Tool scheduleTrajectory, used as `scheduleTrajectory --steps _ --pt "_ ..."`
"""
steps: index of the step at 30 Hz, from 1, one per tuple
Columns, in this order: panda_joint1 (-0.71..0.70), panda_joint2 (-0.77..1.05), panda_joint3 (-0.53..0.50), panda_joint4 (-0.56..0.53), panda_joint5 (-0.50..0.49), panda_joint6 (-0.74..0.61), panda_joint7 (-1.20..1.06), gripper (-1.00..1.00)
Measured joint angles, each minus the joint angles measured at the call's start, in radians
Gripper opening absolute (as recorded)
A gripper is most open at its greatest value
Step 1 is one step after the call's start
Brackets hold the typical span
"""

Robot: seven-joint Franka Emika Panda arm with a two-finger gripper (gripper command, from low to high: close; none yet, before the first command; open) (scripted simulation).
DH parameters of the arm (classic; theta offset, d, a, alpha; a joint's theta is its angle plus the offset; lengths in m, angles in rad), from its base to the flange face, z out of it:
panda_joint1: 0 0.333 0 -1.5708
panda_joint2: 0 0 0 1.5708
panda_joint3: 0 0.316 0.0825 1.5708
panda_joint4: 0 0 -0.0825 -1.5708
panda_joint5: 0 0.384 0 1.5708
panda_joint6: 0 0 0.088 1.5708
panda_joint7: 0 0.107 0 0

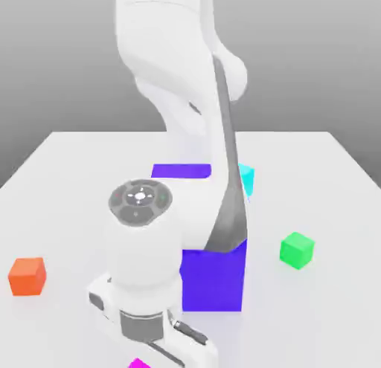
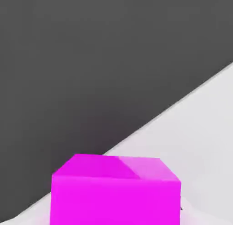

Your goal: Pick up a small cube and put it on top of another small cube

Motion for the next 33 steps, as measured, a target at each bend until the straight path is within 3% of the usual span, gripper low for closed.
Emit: scheduleTrajectory --steps 7,11,18,23,33 --pt "0.054 -0.237 0.188 -0.143 0.128 -0.021 -0.205 -1.00" --pt "0.192 -0.371 0.278 -0.261 0.212 -0.025 -0.345 -1.00" --pt "0.400 -0.570 0.347 -0.486 0.288 -0.019 -0.537 -1.00" --pt "0.533 -0.679 0.398 -0.647 0.313 -0.007 -0.647 -1.00" --pt "0.455 -0.514 0.455 -0.660 0.167 0.156 -0.559 -1.00"
